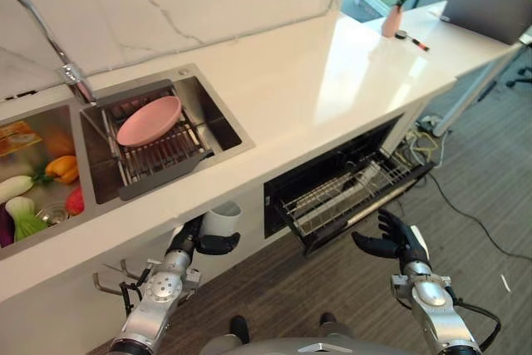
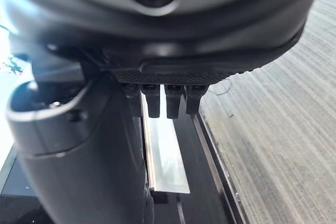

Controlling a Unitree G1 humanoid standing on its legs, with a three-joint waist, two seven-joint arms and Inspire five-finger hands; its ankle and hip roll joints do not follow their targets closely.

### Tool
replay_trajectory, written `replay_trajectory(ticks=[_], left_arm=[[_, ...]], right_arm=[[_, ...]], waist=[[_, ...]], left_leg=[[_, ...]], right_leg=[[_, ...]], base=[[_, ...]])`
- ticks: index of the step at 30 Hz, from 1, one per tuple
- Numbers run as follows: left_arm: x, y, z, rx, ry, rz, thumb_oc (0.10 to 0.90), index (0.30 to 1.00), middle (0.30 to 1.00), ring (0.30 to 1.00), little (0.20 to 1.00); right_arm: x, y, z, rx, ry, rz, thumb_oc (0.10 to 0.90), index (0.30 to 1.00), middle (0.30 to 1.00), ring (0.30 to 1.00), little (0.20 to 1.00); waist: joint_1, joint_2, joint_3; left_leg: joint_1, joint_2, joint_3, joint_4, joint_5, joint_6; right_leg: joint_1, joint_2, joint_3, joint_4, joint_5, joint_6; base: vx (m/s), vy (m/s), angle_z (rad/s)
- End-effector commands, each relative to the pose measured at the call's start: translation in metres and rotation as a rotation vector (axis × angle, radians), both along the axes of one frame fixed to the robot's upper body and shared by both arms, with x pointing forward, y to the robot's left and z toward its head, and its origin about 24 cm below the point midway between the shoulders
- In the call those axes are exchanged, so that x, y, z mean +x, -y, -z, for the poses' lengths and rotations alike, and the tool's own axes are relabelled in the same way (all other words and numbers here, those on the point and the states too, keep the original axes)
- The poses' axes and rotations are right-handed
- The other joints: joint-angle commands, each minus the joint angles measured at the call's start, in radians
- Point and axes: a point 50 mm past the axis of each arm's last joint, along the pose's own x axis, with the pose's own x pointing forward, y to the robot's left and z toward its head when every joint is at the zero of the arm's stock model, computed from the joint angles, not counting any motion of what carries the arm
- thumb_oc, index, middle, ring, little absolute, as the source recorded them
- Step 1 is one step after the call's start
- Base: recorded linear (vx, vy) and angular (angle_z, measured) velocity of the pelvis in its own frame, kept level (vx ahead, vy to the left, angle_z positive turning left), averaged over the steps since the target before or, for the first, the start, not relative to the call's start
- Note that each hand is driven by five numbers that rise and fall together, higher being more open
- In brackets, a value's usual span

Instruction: Place the dishes in the dishwasher.

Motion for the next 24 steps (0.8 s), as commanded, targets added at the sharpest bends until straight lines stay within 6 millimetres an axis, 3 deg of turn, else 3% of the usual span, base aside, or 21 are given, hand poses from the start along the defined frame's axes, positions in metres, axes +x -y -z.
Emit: replay_trajectory(ticks=[1, 4, 7, 9, 11, 15, 18, 19, 22, 24], left_arm=[[0.056, -0.014, -0.107, 0.042, 0.546, -0.037, 0.4, 0.3, 0.3, 0.3, 0.3], [0.058, -0.017, -0.111, 0.05, 0.564, -0.047, 0.4, 0.3, 0.3, 0.3, 0.3], [0.058, -0.019, -0.112, 0.038, 0.57, -0.062, 0.4, 0.3, 0.3, 0.3, 0.3], [0.057, -0.02, -0.112, 0.032, 0.572, -0.075, 0.4, 0.3, 0.3, 0.3, 0.3], [0.053, -0.023, -0.111, 0.02, 0.578, -0.104, 0.4, 0.3, 0.3, 0.3, 0.3], [0.052, -0.023, -0.107, -0.013, 0.576, -0.13, 0.4, 0.3, 0.3, 0.3, 0.3], [0.057, -0.015, -0.104, -0.043, 0.569, -0.117, 0.4, 0.3, 0.3, 0.3, 0.3], [0.061, -0.011, -0.105, -0.061, 0.58, -0.112, 0.4, 0.3, 0.3, 0.3, 0.3], [0.062, -0.008, -0.108, -0.093, 0.605, -0.133, 0.4, 0.3, 0.3, 0.3, 0.3], [0.06, -0.006, -0.105, -0.11, 0.601, -0.134, 0.4, 0.3, 0.3, 0.3, 0.3]], right_arm=[[0.039, 0.001, -0.046, -0.086, 0.244, -0.073, 0.8, 0.9, 0.9, 0.9, 0.9], [0.045, -0.003, -0.053, -0.089, 0.277, -0.095, 0.8, 0.9, 0.9, 0.9, 0.9], [0.049, -0.007, -0.059, -0.085, 0.3, -0.116, 0.8, 0.9, 0.9, 0.9, 0.9], [0.051, -0.01, -0.063, -0.077, 0.32, -0.123, 0.8, 0.9, 0.9, 0.9, 0.9], [0.059, -0.018, -0.072, -0.059, 0.366, -0.146, 0.8, 0.9, 0.9, 0.9, 0.9], [0.064, -0.024, -0.079, -0.026, 0.405, -0.163, 0.8, 0.9, 0.9, 0.9, 0.9], [0.067, -0.027, -0.09, -0.002, 0.459, -0.175, 0.8, 0.9, 0.9, 0.9, 0.9], [0.07, -0.026, -0.097, -0.004, 0.485, -0.185, 0.8, 0.9, 0.9, 0.9, 0.9], [0.076, -0.029, -0.106, 0.022, 0.521, -0.197, 0.8, 0.9, 0.9, 0.9, 0.9], [0.076, -0.031, -0.11, 0.039, 0.538, -0.22, 0.8, 0.9, 0.9, 0.9, 0.9]], waist=[[0.043, 0.035, -0.019], [0.069, 0.038, -0.03], [0.088, 0.027, -0.047], [0.111, 0.01, -0.069], [0.145, -0.003, -0.084], [0.143, 0.009, -0.083], [0.126, 0.026, -0.067], [0.124, 0.032, -0.041], [0.135, 0.036, -0.017], [0.118, 0.029, -0.026]], left_leg=[[0.023, 0.048, -0.019, 0.015, -0.073, -0.005], [-0.024, 0.057, 0.019, 0.033, -0.053, 0.009], [-0.072, 0.057, 0.031, 0.087, -0.052, 0.011], [-0.097, 0.048, 0.042, 0.126, -0.058, 0.009], [-0.143, 0.068, 0.063, 0.164, -0.038, -0.016], [-0.174, 0.101, 0.045, 0.165, 0.018, -0.043], [-0.196, 0.127, 0.004, 0.154, 0.073, -0.07], [-0.225, 0.126, -0.062, 0.192, 0.076, -0.09], [-0.245, 0.071, -0.25, 0.229, 0.044, -0.121], [-0.211, 0.077, -0.262, 0.233, -0.001, -0.112]], right_leg=[[-0.059, -0.076, -0.182, 0.096, 0.105, 0.043], [0.003, -0.07, -0.223, 0.219, -0.004, 0.02], [0.048, -0.035, -0.183, 0.248, -0.052, 0.012], [0.122, -0.006, -0.165, 0.192, -0.095, 0.014], [0.195, 0.023, -0.174, 0.005, -0.146, -0.003], [0.198, 0.08, -0.144, -0.047, -0.162, -0.037], [0.21, 0.131, -0.135, -0.073, -0.177, -0.074], [0.212, 0.136, -0.14, -0.075, -0.177, -0.088], [0.174, 0.131, -0.131, -0.049, -0.158, -0.1], [0.158, 0.118, -0.139, -0.037, -0.153, -0.1]], base=[[-0.32, 0.105, -0.73], [-0.2, 0.012, -0.22], [-0.13, -0.063, -0.26], [-0.11, -0.162, -0.1], [-0.18, -0.331, -0.32], [-0.11, -0.199, -0.15], [-0.17, -0.235, 0.19], [-0.23, -0.149, 0.42], [-0.16, -0.04, 0.17], [-0.06, 0.028, -0.06]])
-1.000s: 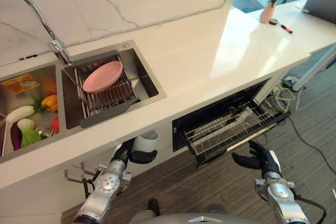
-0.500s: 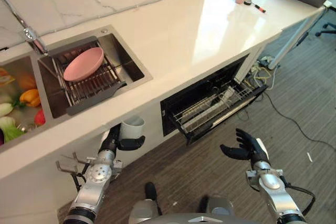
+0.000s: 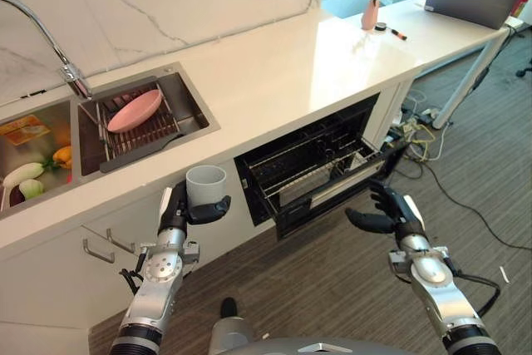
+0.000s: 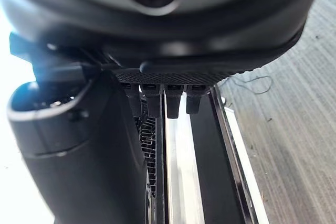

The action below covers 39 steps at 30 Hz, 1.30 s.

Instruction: Place the dishes in the dishwasher.

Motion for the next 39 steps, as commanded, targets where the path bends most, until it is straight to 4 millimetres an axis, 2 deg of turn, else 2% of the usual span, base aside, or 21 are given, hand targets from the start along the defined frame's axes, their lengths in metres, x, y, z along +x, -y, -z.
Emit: replay_trajectory(ticks=[1, 2, 3, 5, 7, 9, 16, 20, 23, 28, 31, 34, 36, 39], left_arm=[[0.033, -0.011, -0.075, 0.042, 0.382, 0.001, 0.4, 0.3, 0.3, 0.3, 0.3], [0.034, -0.006, -0.073, 0.037, 0.369, 0.024, 0.4, 0.3, 0.3, 0.3, 0.3], [0.035, -0.003, -0.072, 0.032, 0.367, 0.034, 0.4, 0.3, 0.3, 0.3, 0.3], [0.036, -0.002, -0.071, 0.027, 0.362, 0.04, 0.4, 0.3, 0.3, 0.3, 0.3], [0.04, 0.006, -0.074, 0.012, 0.368, 0.093, 0.4, 0.3, 0.3, 0.3, 0.3], [0.044, 0.01, -0.081, 0.01, 0.394, 0.121, 0.4, 0.3, 0.3, 0.3, 0.3], [0.055, 0.024, -0.108, -0.031, 0.509, 0.204, 0.4, 0.3, 0.3, 0.3, 0.3], [0.056, 0.028, -0.112, -0.053, 0.526, 0.22, 0.4, 0.3, 0.3, 0.3, 0.3], [0.064, 0.037, -0.116, -0.147, 0.545, 0.238, 0.4, 0.3, 0.3, 0.3, 0.3], [0.073, 0.044, -0.129, -0.105, 0.582, 0.266, 0.4, 0.3, 0.3, 0.3, 0.3], [0.086, 0.058, -0.149, -0.049, 0.638, 0.307, 0.4, 0.3, 0.3, 0.3, 0.3], [0.093, 0.067, -0.158, -0.032, 0.66, 0.324, 0.4, 0.3, 0.3, 0.3, 0.3], [0.1, 0.08, -0.168, -0.012, 0.685, 0.357, 0.4, 0.3, 0.3, 0.3, 0.3], [0.103, 0.086, -0.172, -0.011, 0.692, 0.374, 0.4, 0.3, 0.3, 0.3, 0.3]], right_arm=[[0.036, -0.017, -0.068, 0.076, 0.357, -0.082, 0.8, 0.9, 0.9, 0.9, 0.9], [0.033, -0.013, -0.072, 0.083, 0.377, -0.071, 0.8, 0.9, 0.9, 0.9, 0.9], [0.032, -0.01, -0.077, 0.084, 0.402, -0.062, 0.8, 0.9, 0.9, 0.9, 0.9], [0.03, -0.01, -0.079, 0.091, 0.416, -0.061, 0.8, 0.9, 0.9, 0.9, 0.9], [0.029, -0.012, -0.089, 0.124, 0.472, -0.066, 0.8, 0.9, 0.9, 0.9, 0.9], [0.03, -0.02, -0.096, 0.168, 0.509, -0.098, 0.8, 0.9, 0.9, 0.9, 0.9], [0.035, -0.046, -0.118, 0.312, 0.598, -0.227, 0.8, 0.9, 0.9, 0.9, 0.9], [0.035, -0.052, -0.122, 0.336, 0.61, -0.256, 0.8, 0.9, 0.9, 0.9, 0.9], [0.034, -0.071, -0.13, 0.489, 0.624, -0.348, 0.8, 0.9, 0.9, 0.9, 0.9], [0.032, -0.088, -0.134, 0.612, 0.617, -0.433, 0.8, 0.9, 0.9, 0.9, 0.9], [0.031, -0.103, -0.142, 0.692, 0.615, -0.512, 0.8, 0.9, 0.9, 0.9, 0.9], [0.03, -0.109, -0.146, 0.718, 0.611, -0.542, 0.8, 0.9, 0.9, 0.9, 0.9], [0.031, -0.117, -0.152, 0.733, 0.619, -0.579, 0.8, 0.9, 0.9, 0.9, 0.9], [0.032, -0.121, -0.157, 0.735, 0.631, -0.601, 0.8, 0.9, 0.9, 0.9, 0.9]], waist=[[-0.018, -0.067, 0.017], [-0.034, -0.053, -0.007], [-0.04, -0.047, -0.017], [-0.044, -0.044, -0.029], [-0.062, -0.038, -0.058], [-0.07, -0.036, -0.069], [-0.078, -0.035, -0.079], [-0.082, -0.034, -0.086], [-0.094, -0.031, -0.095], [-0.099, -0.03, -0.101], [-0.113, -0.026, -0.106], [-0.121, -0.022, -0.106], [-0.134, -0.016, -0.109], [-0.139, -0.012, -0.109]], left_leg=[[-0.023, -0.139, -0.015, 0.093, -0.289, 0.046], [0.023, -0.115, -0.001, 0.04, -0.283, 0.054], [0.033, -0.108, 0.009, 0.011, -0.267, 0.046], [0.055, -0.108, 0.023, -0.029, -0.264, 0.047], [0.108, -0.117, 0.057, -0.108, -0.257, 0.05], [0.127, -0.127, 0.069, -0.133, -0.266, 0.055], [0.157, -0.136, 0.107, -0.133, -0.284, 0.076], [0.168, -0.134, 0.118, -0.133, -0.291, 0.076], [0.182, -0.127, 0.138, -0.133, -0.295, 0.074], [0.191, -0.121, 0.156, -0.133, -0.298, 0.07], [0.195, -0.116, 0.17, -0.133, -0.296, 0.067], [0.197, -0.115, 0.173, -0.133, -0.296, 0.066], [0.197, -0.114, 0.178, -0.133, -0.295, 0.065], [0.194, -0.114, 0.18, -0.133, -0.295, 0.065]], right_leg=[[0.01, -0.043, 0.064, -0.032, 0.025, 0.058], [0.006, -0.04, 0.054, -0.029, 0.02, 0.064], [0.009, -0.041, 0.048, -0.03, 0.017, 0.069], [0.01, -0.042, 0.045, -0.029, 0.02, 0.073], [0.015, -0.054, 0.035, -0.037, 0.034, 0.092], [0.013, -0.065, 0.037, -0.046, 0.046, 0.106], [0.012, -0.086, 0.078, -0.073, 0.069, 0.123], [0.02, -0.085, 0.083, -0.092, 0.076, 0.125], [0.034, -0.083, 0.095, -0.137, 0.099, 0.129], [0.043, -0.08, 0.104, -0.169, 0.114, 0.134], [0.043, -0.081, 0.11, -0.174, 0.117, 0.137], [0.04, -0.079, 0.114, -0.174, 0.118, 0.137], [0.036, -0.078, 0.119, -0.174, 0.119, 0.138], [0.03, -0.078, 0.122, -0.174, 0.12, 0.139]], base=[[0.05, 0.11, 0.02], [0.09, 0.133, 0.09], [0.12, 0.165, 0.1], [0.09, 0.091, 0.03], [0.09, 0.121, 0.12], [0.03, 0.079, -0.01], [0.03, 0.04, -0.18], [0.04, -0.006, -0.16], [0.03, -0.032, -0.12], [0.02, -0.028, -0.22], [0.02, -0.029, -0.07], [0.01, -0.025, -0.07], [0.01, -0.021, -0.05], [0.0, -0.011, -0.04]])
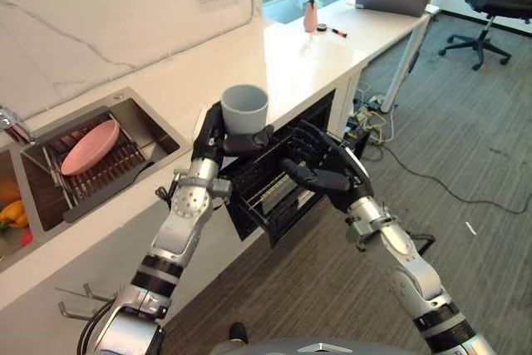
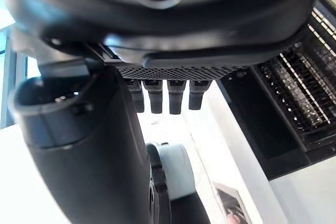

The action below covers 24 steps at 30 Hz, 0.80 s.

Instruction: Place the dishes in the dishwasher.

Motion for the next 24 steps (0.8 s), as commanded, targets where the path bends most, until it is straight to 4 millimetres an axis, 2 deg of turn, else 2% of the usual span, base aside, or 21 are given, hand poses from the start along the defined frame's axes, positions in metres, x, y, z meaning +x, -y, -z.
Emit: replay_trajectory(ticks=[1, 4, 8, 13, 14, 17, 22, 23, 24], left_arm=[[0.018, 0.011, -0.053, 0.027, 0.25, 0.025, 0.4, 0.3, 0.3, 0.3, 0.3], [0.02, 0.015, -0.053, 0.031, 0.247, 0.027, 0.4, 0.3, 0.3, 0.3, 0.3], [0.019, 0.018, -0.04, 0.025, 0.201, 0.015, 0.4, 0.3, 0.3, 0.3, 0.3], [0.018, 0.018, -0.035, 0.025, 0.184, 0.004, 0.4, 0.3, 0.3, 0.3, 0.3], [0.016, 0.02, -0.028, 0.041, 0.168, -0.016, 0.4, 0.3, 0.3, 0.3, 0.3], [0.014, 0.021, -0.025, 0.055, 0.163, -0.03, 0.4, 0.3, 0.3, 0.3, 0.3], [0.014, 0.031, -0.017, 0.07, 0.143, -0.062, 0.4, 0.3, 0.3, 0.3, 0.3], [0.016, 0.04, -0.015, 0.078, 0.133, -0.071, 0.4, 0.3, 0.3, 0.3, 0.3], [0.016, 0.04, -0.015, 0.078, 0.133, -0.071, 0.4, 0.3, 0.3, 0.3, 0.3]], right_arm=[[0.008, -0.013, -0.07, 0.152, 0.31, -0.062, 0.8, 0.9, 0.9, 0.9, 0.9], [0.01, -0.018, -0.074, 0.148, 0.325, -0.075, 0.8, 0.9, 0.9, 0.9, 0.9], [0.014, -0.021, -0.081, 0.161, 0.342, -0.021, 0.8, 0.9, 0.9, 0.9, 0.9], [0.015, -0.022, -0.082, 0.173, 0.342, 0.005, 0.8, 0.9, 0.9, 0.9, 0.9], [0.017, -0.021, -0.081, 0.162, 0.335, 0.062, 0.8, 0.9, 0.9, 0.9, 0.9], [0.018, -0.022, -0.08, 0.153, 0.33, 0.094, 0.8, 0.9, 0.9, 0.9, 0.9], [0.022, -0.04, -0.078, 0.211, 0.262, 0.104, 0.8, 0.9, 0.9, 0.9, 0.9], [0.025, -0.052, -0.078, 0.223, 0.237, 0.084, 0.8, 0.9, 0.9, 0.9, 0.9], [0.025, -0.052, -0.078, 0.223, 0.237, 0.084, 0.8, 0.9, 0.9, 0.9, 0.9]], waist=[[0.007, -0.005, -0.073], [0.005, -0.003, -0.073], [0.003, 0.0, -0.073], [0.004, 0.001, -0.073], [0.007, 0.001, -0.074], [0.009, 0.002, -0.075], [0.019, 0.001, -0.076], [0.024, -0.002, -0.074], [0.024, -0.002, -0.074]], left_leg=[[0.034, -0.003, -0.038, 0.004, -0.087, -0.012], [0.032, -0.002, -0.033, 0.004, -0.087, -0.011], [0.036, -0.002, -0.03, 0.004, -0.091, -0.009], [0.04, -0.001, -0.029, 0.004, -0.093, -0.009], [0.044, -0.002, -0.031, 0.004, -0.096, -0.008], [0.045, -0.002, -0.034, 0.004, -0.097, -0.008], [0.043, -0.005, -0.045, 0.004, -0.096, -0.006], [0.04, -0.008, -0.051, 0.004, -0.095, -0.006], [0.04, -0.008, -0.051, 0.004, -0.095, -0.006]], right_leg=[[-0.034, 0.002, 0.009, 0.012, -0.011, 0.029], [-0.044, 0.004, 0.017, 0.012, -0.007, 0.03], [-0.046, 0.006, 0.031, 0.012, -0.006, 0.03], [-0.044, 0.006, 0.031, 0.012, -0.007, 0.029], [-0.038, 0.007, 0.027, 0.012, -0.008, 0.028], [-0.036, 0.006, 0.023, 0.012, -0.01, 0.027], [-0.033, 0.006, 0.016, 0.012, -0.01, 0.026], [-0.031, 0.005, 0.012, 0.012, -0.009, 0.025], [-0.031, 0.005, 0.012, 0.012, -0.009, 0.025]], base=[[-0.01, -0.011, -0.09], [0.0, -0.011, -0.16], [0.01, -0.001, -0.08], [0.01, 0.006, -0.06], [0.0, 0.0, 0.0], [0.0, 0.0, 0.0], [0.0, 0.0, 0.0], [0.0, 0.0, 0.0], [-0.02, 0.028, 0.05]])
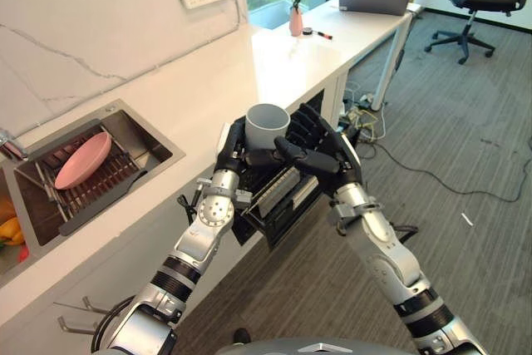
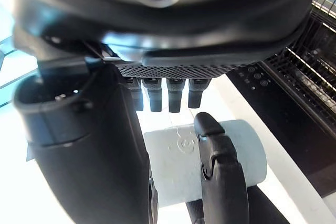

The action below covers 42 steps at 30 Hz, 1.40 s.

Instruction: Place the dishes in the dishwasher.

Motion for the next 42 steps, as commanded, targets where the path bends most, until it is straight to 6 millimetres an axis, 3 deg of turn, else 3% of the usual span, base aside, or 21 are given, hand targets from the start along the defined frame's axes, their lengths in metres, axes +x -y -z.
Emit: replay_trajectory(ticks=[1, 9, 19, 31, 32, 34, 42], left_arm=[[0.03, 0.024, -0.056, 0.077, 0.254, -0.02, 0.4, 0.3, 0.3, 0.3, 0.3], [0.041, 0.048, -0.065, 0.232, 0.34, -0.081, 0.4, 0.3, 0.3, 0.3, 0.3], [0.036, 0.064, -0.066, 0.282, 0.399, -0.09, 0.4, 0.3, 0.3, 0.3, 0.3], [0.026, 0.086, -0.06, 0.266, 0.42, -0.051, 0.4, 0.3, 0.3, 0.3, 0.3], [0.025, 0.087, -0.059, 0.271, 0.42, -0.047, 0.4, 0.3, 0.3, 0.3, 0.3], [0.024, 0.092, -0.056, 0.272, 0.415, -0.029, 0.4, 0.3, 0.3, 0.3, 0.3], [0.017, 0.101, -0.054, 0.236, 0.398, 0.046, 0.4, 0.3, 0.3, 0.3, 0.3]], right_arm=[[0.013, -0.032, -0.07, 0.139, 0.27, -0.051, 0.8, 0.9, 0.9, 0.9, 0.9], [0.018, -0.06, -0.074, 0.048, 0.268, -0.037, 0.8, 0.9, 0.9, 0.9, 0.9], [0.024, -0.076, -0.067, 0.017, 0.231, 0.05, 0.8, 0.9, 0.9, 0.9, 0.9], [0.035, -0.083, -0.061, 0.095, 0.141, 0.193, 0.8, 0.9, 0.9, 0.9, 0.9], [0.036, -0.083, -0.061, 0.108, 0.135, 0.197, 0.704, 0.756, 0.756, 0.756, 0.756], [0.038, -0.084, -0.06, 0.14, 0.113, 0.21, 0.406, 0.309, 0.309, 0.309, 0.309], [0.045, -0.079, -0.066, 0.113, 0.157, 0.239, 0.4, 0.3, 0.3, 0.3, 0.3]], waist=[[0.022, -0.026, -0.056], [0.031, -0.037, -0.048], [0.047, -0.047, -0.044], [0.067, -0.049, -0.048], [0.068, -0.049, -0.048], [0.072, -0.049, -0.05], [0.082, -0.049, -0.052]], left_leg=[[0.035, -0.016, -0.063, 0.004, -0.091, -0.004], [0.013, -0.025, -0.078, 0.004, -0.087, 0.001], [0.008, -0.028, -0.092, 0.004, -0.087, 0.005], [0.01, -0.034, -0.106, 0.004, -0.09, 0.01], [0.009, -0.035, -0.107, 0.004, -0.091, 0.011], [0.009, -0.036, -0.11, 0.004, -0.091, 0.012], [0.006, -0.04, -0.116, 0.004, -0.093, 0.014]], right_leg=[[-0.008, 0.004, -0.03, 0.011, -0.02, 0.025], [-0.013, 0.002, -0.039, 0.011, -0.006, 0.024], [-0.011, 0.001, -0.046, 0.011, -0.002, 0.023], [-0.002, -0.002, -0.063, 0.011, -0.006, 0.023], [-0.002, -0.002, -0.064, 0.011, -0.006, 0.023], [-0.001, -0.003, -0.066, 0.011, -0.007, 0.024], [-0.002, -0.008, -0.073, 0.011, -0.007, 0.025]], base=[[-0.02, 0.029, 0.08], [-0.02, 0.018, 0.08], [0.0, 0.0, 0.0], [0.0, 0.006, 0.03], [0.01, 0.014, 0.12], [0.01, 0.018, 0.06], [0.0, 0.005, 0.04]])
